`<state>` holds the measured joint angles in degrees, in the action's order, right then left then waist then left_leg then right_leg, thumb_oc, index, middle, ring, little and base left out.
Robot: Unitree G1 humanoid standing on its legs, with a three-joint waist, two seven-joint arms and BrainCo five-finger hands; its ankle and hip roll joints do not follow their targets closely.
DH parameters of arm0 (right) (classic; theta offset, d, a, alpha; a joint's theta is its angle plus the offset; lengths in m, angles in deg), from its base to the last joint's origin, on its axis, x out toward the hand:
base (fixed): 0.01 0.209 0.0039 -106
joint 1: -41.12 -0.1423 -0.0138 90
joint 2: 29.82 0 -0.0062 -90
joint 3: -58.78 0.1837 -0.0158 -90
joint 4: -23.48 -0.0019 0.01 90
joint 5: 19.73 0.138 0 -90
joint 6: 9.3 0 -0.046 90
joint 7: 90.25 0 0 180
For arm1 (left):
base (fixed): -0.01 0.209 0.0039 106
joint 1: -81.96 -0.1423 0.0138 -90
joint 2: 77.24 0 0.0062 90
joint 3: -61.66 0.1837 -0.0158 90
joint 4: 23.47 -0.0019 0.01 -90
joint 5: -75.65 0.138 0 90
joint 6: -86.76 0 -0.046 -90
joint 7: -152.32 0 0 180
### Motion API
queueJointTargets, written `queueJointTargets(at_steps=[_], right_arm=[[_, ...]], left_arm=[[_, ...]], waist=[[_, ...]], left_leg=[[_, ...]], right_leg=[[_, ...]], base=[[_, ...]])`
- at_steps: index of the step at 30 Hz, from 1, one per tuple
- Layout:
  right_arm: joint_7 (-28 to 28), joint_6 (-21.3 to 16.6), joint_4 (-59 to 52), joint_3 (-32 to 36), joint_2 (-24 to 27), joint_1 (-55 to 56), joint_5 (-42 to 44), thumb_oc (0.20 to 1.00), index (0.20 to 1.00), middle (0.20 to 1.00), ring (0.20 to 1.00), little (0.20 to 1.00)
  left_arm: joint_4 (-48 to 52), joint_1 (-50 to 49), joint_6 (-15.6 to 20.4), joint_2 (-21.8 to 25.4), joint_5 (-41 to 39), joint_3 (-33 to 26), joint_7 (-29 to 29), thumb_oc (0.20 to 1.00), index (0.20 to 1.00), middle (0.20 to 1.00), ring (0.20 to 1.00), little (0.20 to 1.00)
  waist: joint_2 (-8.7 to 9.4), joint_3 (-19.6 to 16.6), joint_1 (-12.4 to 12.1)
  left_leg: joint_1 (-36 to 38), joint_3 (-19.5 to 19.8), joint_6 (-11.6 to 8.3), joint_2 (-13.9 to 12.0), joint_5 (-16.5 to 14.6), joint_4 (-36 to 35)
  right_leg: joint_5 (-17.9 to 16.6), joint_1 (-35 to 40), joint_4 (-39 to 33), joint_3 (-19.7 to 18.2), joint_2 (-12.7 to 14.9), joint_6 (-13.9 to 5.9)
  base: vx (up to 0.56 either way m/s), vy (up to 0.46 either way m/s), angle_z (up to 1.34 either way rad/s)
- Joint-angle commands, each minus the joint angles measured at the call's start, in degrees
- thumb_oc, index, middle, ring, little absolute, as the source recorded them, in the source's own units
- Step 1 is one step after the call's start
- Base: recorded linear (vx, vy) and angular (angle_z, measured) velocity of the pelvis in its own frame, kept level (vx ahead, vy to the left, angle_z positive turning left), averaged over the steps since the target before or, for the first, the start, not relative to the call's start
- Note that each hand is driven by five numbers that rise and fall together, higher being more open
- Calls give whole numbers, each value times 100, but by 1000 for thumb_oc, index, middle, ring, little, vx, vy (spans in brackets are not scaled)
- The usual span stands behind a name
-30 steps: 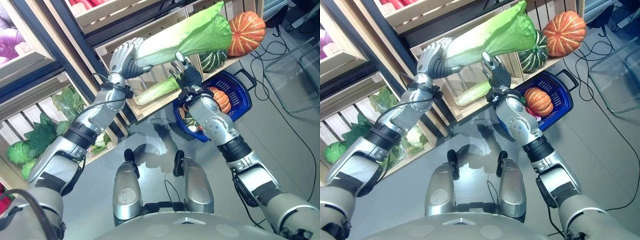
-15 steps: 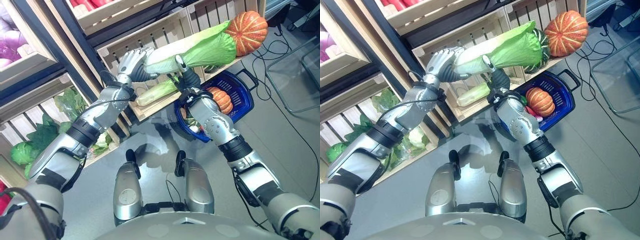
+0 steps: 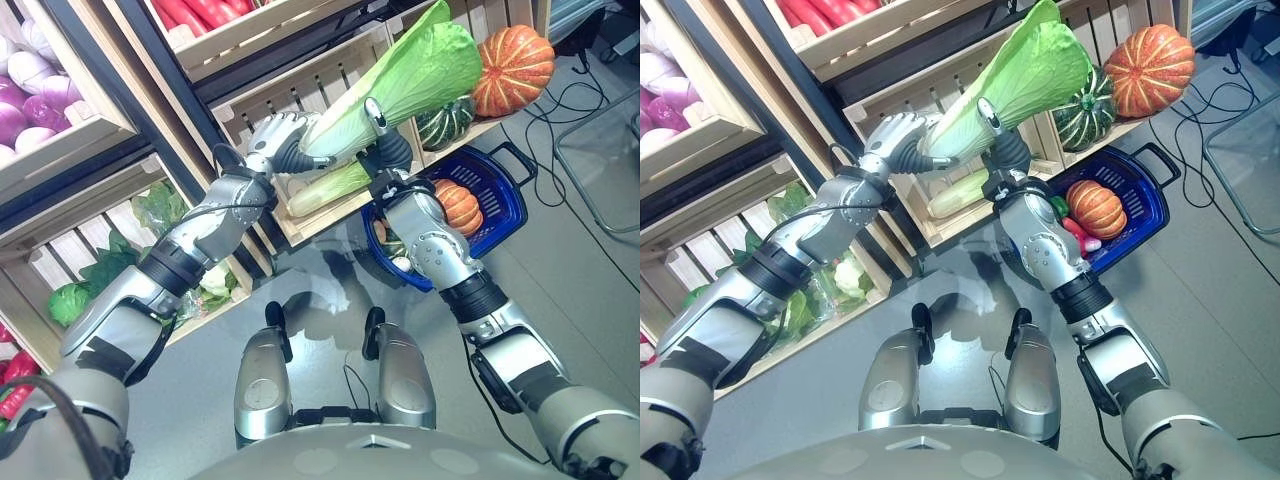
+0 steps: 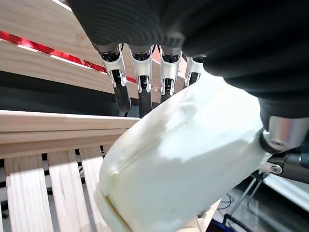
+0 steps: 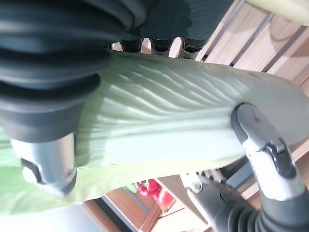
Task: Pick up fruits and vegetables into the basket
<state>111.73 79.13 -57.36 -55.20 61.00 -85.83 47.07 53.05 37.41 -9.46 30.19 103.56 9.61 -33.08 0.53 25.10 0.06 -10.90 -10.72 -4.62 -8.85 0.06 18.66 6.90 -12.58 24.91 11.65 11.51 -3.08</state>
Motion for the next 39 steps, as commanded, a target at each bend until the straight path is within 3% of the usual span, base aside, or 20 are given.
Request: queueJointTargets(at_steps=[1, 4, 7, 8, 9, 10, 13, 18, 22, 29, 39], right_arm=[[-275, -131, -146, 56, -251, -1012, -497, 200, 200, 200, 200, 200], [-243, -195, 15, -4, -87, -1105, -856, 200, 200, 200, 200, 200], [-410, -402, 389, -189, -110, -1233, -1009, 200, 200, 200, 200, 200], [-482, -418, 474, -191, -85, -1279, -1033, 200, 200, 200, 200, 200], [-527, -439, 523, -185, -49, -1323, -1035, 200, 200, 200, 200, 200], [-552, -470, 551, -168, 7, -1352, -1040, 200, 200, 200, 200, 200], [-698, -656, 509, 53, 296, -1297, -1168, 200, 200, 200, 200, 200], [-595, -836, 93, 492, 662, -1063, -1837, 200, 200, 200, 200, 200], [-192, -982, -428, 1091, 1149, -624, -2969, 200, 200, 200, 200, 200], [636, -1130, -677, 1670, 1723, -110, -4270, 200, 200, 200, 200, 200], [1249, -943, -156, 1896, 2126, 201, -4601, 200, 200, 200, 200, 200]], left_arm=[[1033, -102, 492, -266, 663, 712, 375, 200, 200, 200, 200, 200], [1072, -30, 574, -213, 853, 780, 407, 200, 200, 200, 200, 200], [1148, 119, 262, -214, 806, 948, 290, 200, 200, 200, 200, 200], [1138, 168, 119, -196, 645, 954, 280, 395, 395, 395, 395, 395], [1125, 204, 48, -174, 478, 957, 243, 755, 755, 755, 755, 755], [1104, 200, -1, -151, 309, 925, 243, 1000, 1000, 1000, 1000, 1000], [854, -30, -258, -135, -808, 762, 238, 1000, 1000, 1000, 1000, 1000], [280, -300, -384, -141, -1329, 519, -405, 1000, 1000, 1000, 1000, 1000], [-353, -560, -35, 3, -1569, 59, -1157, 1000, 1000, 1000, 1000, 1000], [-1082, -654, 156, 25, -2016, -487, -1787, 1000, 1000, 1000, 1000, 1000], [-1929, -170, 238, -170, -2156, -783, -2521, 1000, 1000, 1000, 1000, 1000]], waist=[[50, -152, -40], [59, -113, -38], [45, -64, -5], [36, -46, 0], [31, -35, 3], [25, -22, 6], [-13, 80, 43], [-17, 199, 168], [-23, 369, 390], [-31, 469, 654], [-131, 469, 965]], left_leg=[[87, -152, 159, 175, -885, 368], [46, -125, 147, 181, -897, 371], [-16, -134, 145, 156, -873, 398], [-29, -136, 149, 152, -876, 399], [-43, -141, 149, 147, -877, 402], [-68, -149, 143, 138, -875, 412], [-119, -194, 138, 92, -925, 490], [-233, -254, 141, 61, -901, 578], [-432, -301, 148, 10, -836, 704], [-828, -370, 189, -17, -799, 877], [-1535, -438, 118, -72, -888, 1180]], right_leg=[[-242, 334, -754, 96, 141, -278], [-228, 284, -723, 81, 122, -279], [-218, 190, -663, 38, 123, -276], [-211, 171, -653, 41, 123, -272], [-204, 150, -639, 45, 121, -269], [-197, 122, -618, 45, 117, -264], [-124, 38, -485, 73, 112, -263], [-102, -159, -302, 55, 78, -249], [-65, -508, 7, -45, 27, -210], [11, -1089, 412, -201, -32, -154], [282, -2014, 973, -487, -159, -132]], base=[[0, 0, 0], [-27, -15, 3], [-47, -2, -2], [-47, 7, -4], [-49, 5, -5], [-50, 1, -4], [-54, -9, -1], [-48, -15, -1], [-56, -2, -3], [-42, -8, -12], [-17, -6, -15]])
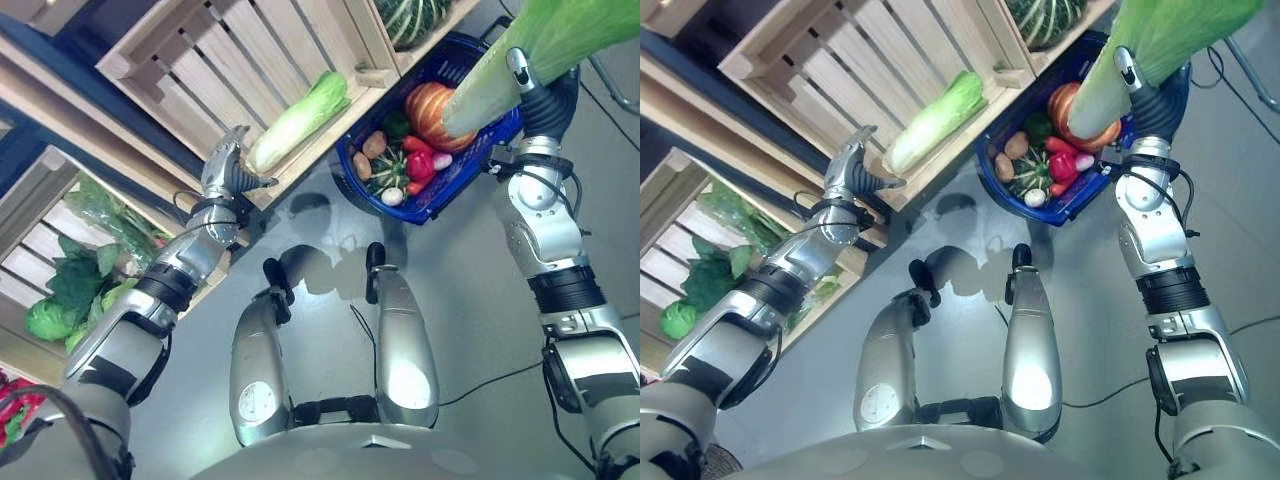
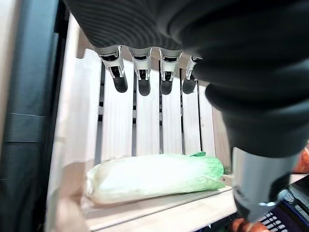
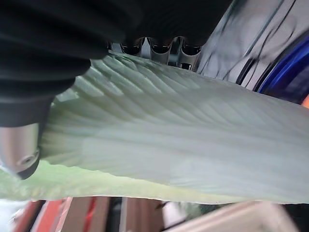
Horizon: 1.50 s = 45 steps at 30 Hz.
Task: Pick up fruits and vegetables into the basket
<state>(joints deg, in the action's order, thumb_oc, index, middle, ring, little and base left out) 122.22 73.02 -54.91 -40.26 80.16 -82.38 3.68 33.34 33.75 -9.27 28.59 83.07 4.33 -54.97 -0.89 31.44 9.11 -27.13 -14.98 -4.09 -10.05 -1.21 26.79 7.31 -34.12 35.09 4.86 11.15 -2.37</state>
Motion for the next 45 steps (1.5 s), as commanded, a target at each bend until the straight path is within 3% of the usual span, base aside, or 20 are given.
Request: queueJointTargets(at_steps=[1, 12, 16, 22, 30, 39, 44, 45], right_arm=[[255, -276, -89, 273, 290, -222, -305, 200, 200, 200, 200, 200], [-155, -444, 1909, -412, 321, -1108, 306, 200, 200, 200, 200, 200], [-693, -521, 2846, -659, 214, -1617, 808, 200, 200, 200, 200, 200], [-1526, -593, 3675, -940, 58, -2177, 1521, 200, 200, 200, 200, 200], [-2343, -365, 4376, -1130, -158, -2791, 1850, 200, 200, 200, 200, 200], [-2713, -34, 4902, -1192, -318, -3147, 2159, 200, 200, 200, 200, 200], [-3078, 772, 4906, -1248, -372, -3059, 2302, 200, 200, 200, 200, 200], [-3141, 866, 4978, -1237, -384, -3034, 2492, 407, 407, 407, 407, 407]], left_arm=[[-182, 488, 200, -71, -242, -262, -484, 1000, 1000, 1000, 1000, 1000], [-695, 1693, 70, -440, -603, -81, -1092, 1000, 1000, 1000, 1000, 1000], [-876, 2153, -37, -551, -766, 61, -1219, 1000, 1000, 1000, 1000, 1000], [-1276, 2602, -152, -595, -928, 206, -1195, 1000, 1000, 1000, 1000, 1000], [-1939, 2940, -227, -606, -1436, 201, -1124, 1000, 1000, 1000, 1000, 1000], [-2477, 3018, -373, -628, -1894, 109, -971, 1000, 1000, 1000, 1000, 1000], [-2617, 3053, -519, -497, -1884, 74, -838, 1000, 1000, 1000, 1000, 1000], [-2643, 3058, -526, -448, -1830, 79, -777, 1000, 1000, 1000, 1000, 1000]], waist=[[-61, -165, 133], [-513, -165, 277], [-730, -165, 265], [-871, -165, 186], [-918, -165, 81], [-889, -165, -22], [-768, -165, -56], [-728, -165, -79]], left_leg=[[-143, -57, 45, 29, -726, 422], [-859, -289, -108, 17, -541, 436], [-1077, -327, -182, 80, -464, 389], [-1408, -303, -232, 111, -382, 396], [-1810, -173, -245, 132, -356, 517], [-2108, -63, -229, 115, -365, 640], [-2146, -9, -221, 80, -366, 697], [-2161, 14, -213, 63, -365, 714]], right_leg=[[278, -157, 78, 117, -160, -175], [418, -1180, 483, -112, -174, -88], [490, -1543, 656, -180, -122, -38], [513, -1948, 801, -203, -92, 1], [537, -2333, 952, -230, -116, 25], [528, -2538, 1005, -219, -162, 33], [474, -2471, 923, -164, -180, 28], [455, -2454, 911, -147, -190, 25]], base=[[-49, 26, -14], [-18, 50, -14], [5, 48, -5], [-3, -11, 3], [-1, -34, 9], [1, -11, 1], [2, -9, 0], [8, -62, -1]])
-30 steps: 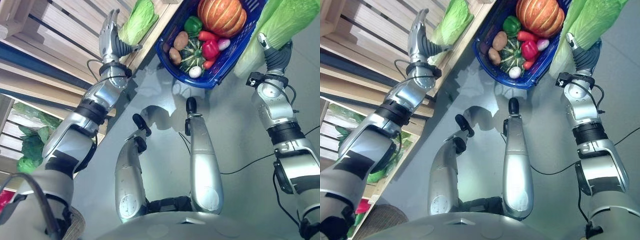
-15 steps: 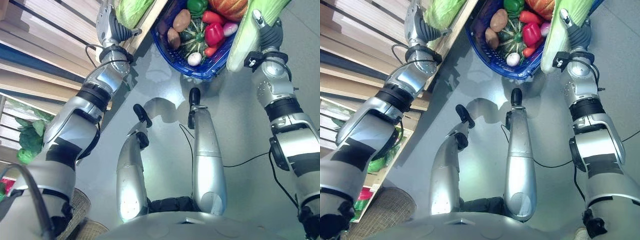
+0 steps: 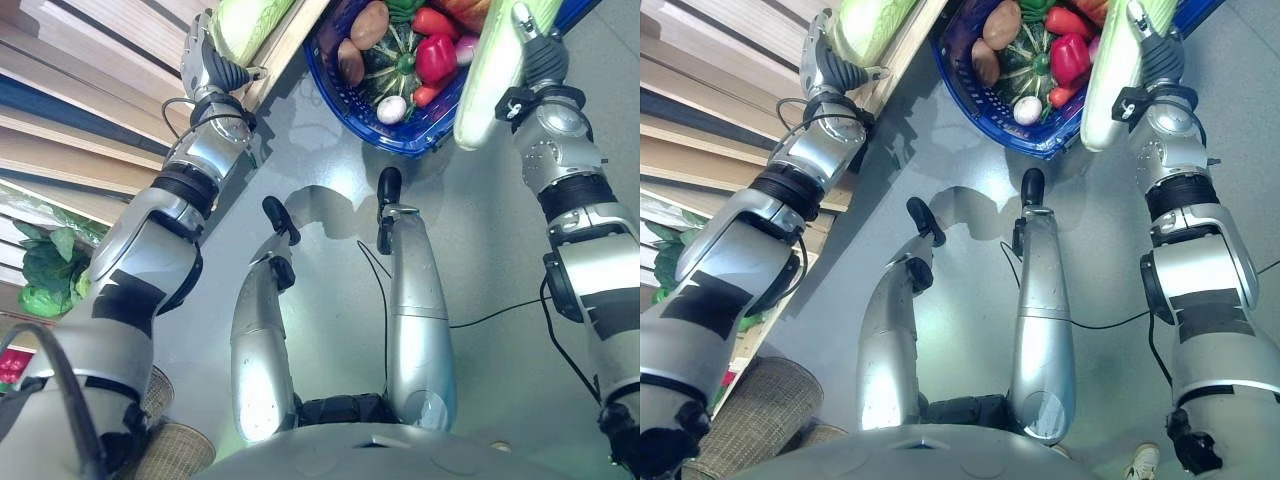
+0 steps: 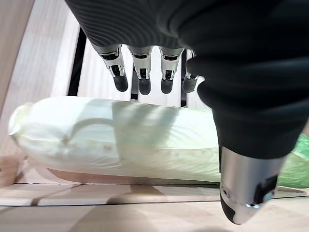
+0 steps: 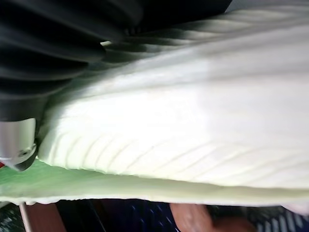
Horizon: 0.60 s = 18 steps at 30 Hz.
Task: Pick up fruits and vegetables into the basket
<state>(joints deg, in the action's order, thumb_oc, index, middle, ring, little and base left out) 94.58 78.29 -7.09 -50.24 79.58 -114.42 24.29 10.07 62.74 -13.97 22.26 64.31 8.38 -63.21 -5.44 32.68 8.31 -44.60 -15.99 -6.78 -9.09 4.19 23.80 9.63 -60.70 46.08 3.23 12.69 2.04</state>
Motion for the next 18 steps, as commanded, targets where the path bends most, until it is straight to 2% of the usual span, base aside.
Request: queueJointTargets(at_steps=[1, 5, 8, 11, 16, 17, 18], right_arm=[[-350, 436, 265, -233, -348, 185, 535, 1000, 1000, 1000, 1000, 1000], [-463, 752, 470, -239, -411, 159, 797, 1000, 1000, 1000, 1000, 1000], [-637, 1276, 518, -263, -426, 111, 999, 1000, 1000, 1000, 1000, 1000], [-738, 1446, 618, -270, -432, 88, 1076, 1000, 1000, 1000, 1000, 1000], [-457, 1250, 425, -265, -398, 156, 1597, 1000, 1000, 1000, 1000, 1000], [-295, 1111, 344, -241, -384, 171, 1657, 1000, 1000, 1000, 1000, 1000], [-11, 747, 104, -215, -359, 228, 1709, 1000, 1000, 1000, 1000, 1000]], left_arm=[[-346, 181, -70, 228, 91, -301, 88, 1000, 1000, 1000, 1000, 1000], [-491, 322, -29, 332, 236, -208, 237, 1000, 1000, 1000, 1000, 1000], [-485, 413, -92, 413, 320, -127, 323, 1000, 1000, 1000, 1000, 1000], [-513, 452, -114, 444, 389, -87, 389, 1000, 1000, 1000, 1000, 1000], [-473, 478, -132, 596, 596, 46, 548, 1000, 1000, 1000, 1000, 1000], [-466, 476, -137, 624, 603, 63, 561, 1000, 1000, 1000, 1000, 1000], [-445, 435, -131, 662, 631, 65, 558, 1000, 1000, 1000, 1000, 1000]], waist=[[-241, -289, -15], [-135, -289, -85], [-56, -289, -123], [-2, -289, -154], [137, -289, -186], [155, -289, -182], [179, -289, -166]], left_leg=[[-421, 131, 59, -48, -903, 1023], [-439, 195, 95, -70, -903, 1041], [-430, 245, 114, -86, -918, 1065], [-416, 279, 135, -96, -933, 1089], [-360, 341, 165, -118, -960, 1095], [-346, 344, 168, -119, -964, 1088], [-330, 346, 171, -120, -970, 1078]], right_leg=[[208, 234, -213, 37, -352, -422], [149, 329, -305, 113, -396, -431], [119, 394, -320, 157, -421, -441], [107, 457, -334, 190, -434, -441], [52, 598, -410, 259, -469, -465], [42, 621, -431, 264, -480, -470], [32, 647, -450, 265, -500, -476]], base=[[7, -84, -1], [-2, -86, 2], [2, -40, 2], [9, -49, 4], [3, -54, 5], [2, -30, 0], [0, -14, -4]])
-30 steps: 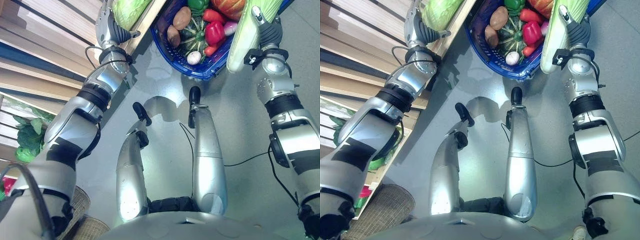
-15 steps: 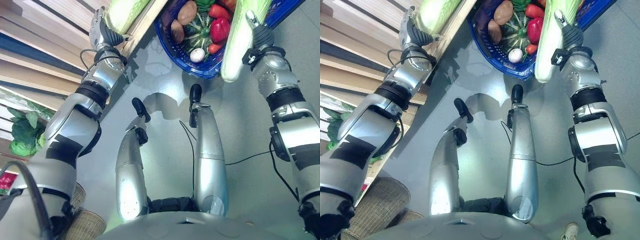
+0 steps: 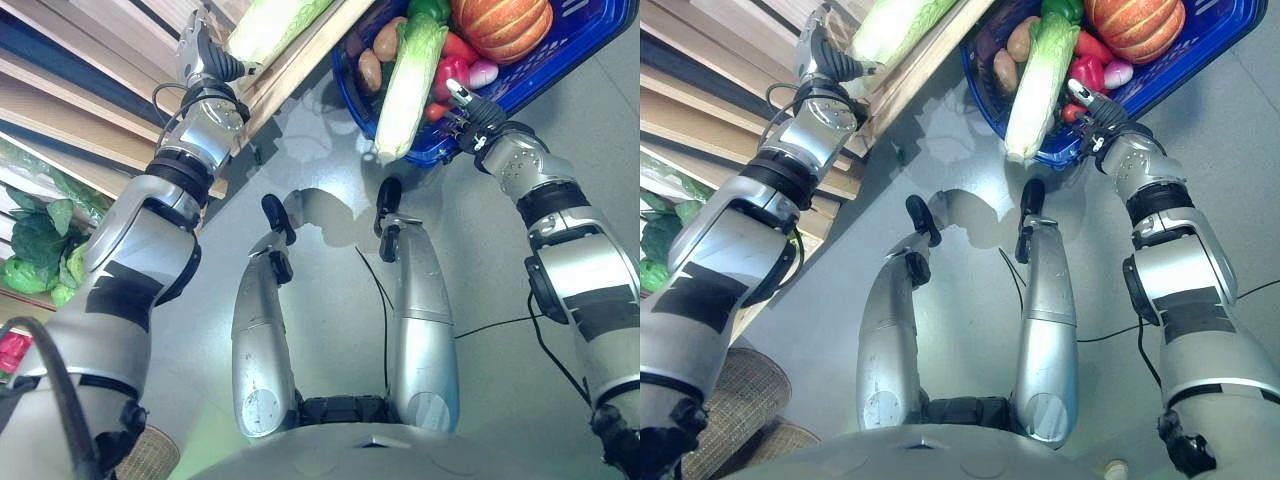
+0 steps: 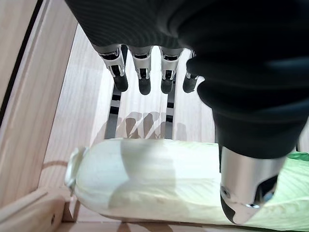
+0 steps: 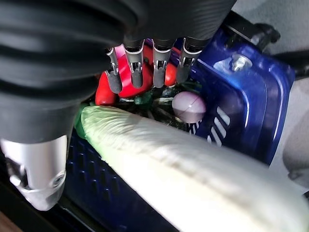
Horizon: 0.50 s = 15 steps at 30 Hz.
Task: Pick up fruits and vegetables into the basket
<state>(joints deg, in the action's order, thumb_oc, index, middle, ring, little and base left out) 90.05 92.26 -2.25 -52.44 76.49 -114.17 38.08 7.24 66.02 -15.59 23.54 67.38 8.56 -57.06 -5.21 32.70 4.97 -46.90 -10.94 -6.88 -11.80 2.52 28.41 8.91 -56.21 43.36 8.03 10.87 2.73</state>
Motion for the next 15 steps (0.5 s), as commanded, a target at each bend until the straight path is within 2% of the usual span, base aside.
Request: queueJointTargets(at_steps=[1, 3, 5, 7, 11, 13, 15], right_arm=[[550, -728, -477, 12, -49, 221, 324, 1000, 1000, 1000, 1000, 1000], [1256, -1274, -1023, 2, 9, 313, -171, 1000, 1000, 1000, 1000, 1000], [2025, -1653, -1785, -38, 87, 465, -605, 1000, 1000, 1000, 1000, 1000], [2434, -1905, -2371, 45, 193, 674, -1206, 1000, 1000, 1000, 1000, 1000], [2703, -2149, -3796, 367, 389, 1374, -2372, 1000, 1000, 1000, 1000, 1000], [2577, -2217, -4477, 548, 424, 1879, -2758, 1000, 1000, 1000, 1000, 1000], [2194, -2338, -5124, 752, 421, 2473, -2999, 1000, 1000, 1000, 1000, 1000]], left_arm=[[-150, 93, 27, 541, 322, 47, -61, 1000, 1000, 1000, 1000, 1000], [-86, 8, -17, 564, 297, 28, -116, 1000, 1000, 1000, 1000, 1000], [32, -126, -81, 569, 277, -31, -236, 1000, 1000, 1000, 1000, 1000], [120, -307, -89, 557, 245, -131, -359, 1000, 1000, 1000, 1000, 1000], [260, -770, -55, 529, 199, -522, -547, 1000, 1000, 1000, 1000, 1000], [348, -1008, -66, 555, 221, -712, -578, 1000, 1000, 1000, 1000, 1000], [393, -1263, -141, 578, 290, -906, -568, 1000, 1000, 1000, 1000, 1000]], waist=[[160, -291, 175], [180, -291, 225], [185, -291, 293], [171, -291, 369], [146, -291, 569], [157, -291, 667], [180, -291, 805]], left_leg=[[-96, -160, 181, 151, -805, 613], [-92, -166, 177, 154, -810, 597], [-68, -192, 164, 175, -803, 544], [-18, -224, 157, 197, -806, 493], [113, -322, 132, 214, -836, 412], [184, -372, 114, 219, -840, 368], [266, -439, 91, 213, -834, 308]], right_leg=[[104, 201, -183, -219, -324, -545], [89, 199, -213, -248, -355, -553], [72, 205, -276, -290, -390, -555], [78, 219, -313, -340, -413, -559], [126, 247, -356, -460, -426, -563], [129, 277, -400, -502, -421, -575], [131, 298, -436, -552, -417, -580]], base=[[-3, 0, -6], [-8, 27, -3], [-16, 62, -3], [-9, 95, -9], [7, 136, -12], [13, 132, -18], [19, 132, -12]])
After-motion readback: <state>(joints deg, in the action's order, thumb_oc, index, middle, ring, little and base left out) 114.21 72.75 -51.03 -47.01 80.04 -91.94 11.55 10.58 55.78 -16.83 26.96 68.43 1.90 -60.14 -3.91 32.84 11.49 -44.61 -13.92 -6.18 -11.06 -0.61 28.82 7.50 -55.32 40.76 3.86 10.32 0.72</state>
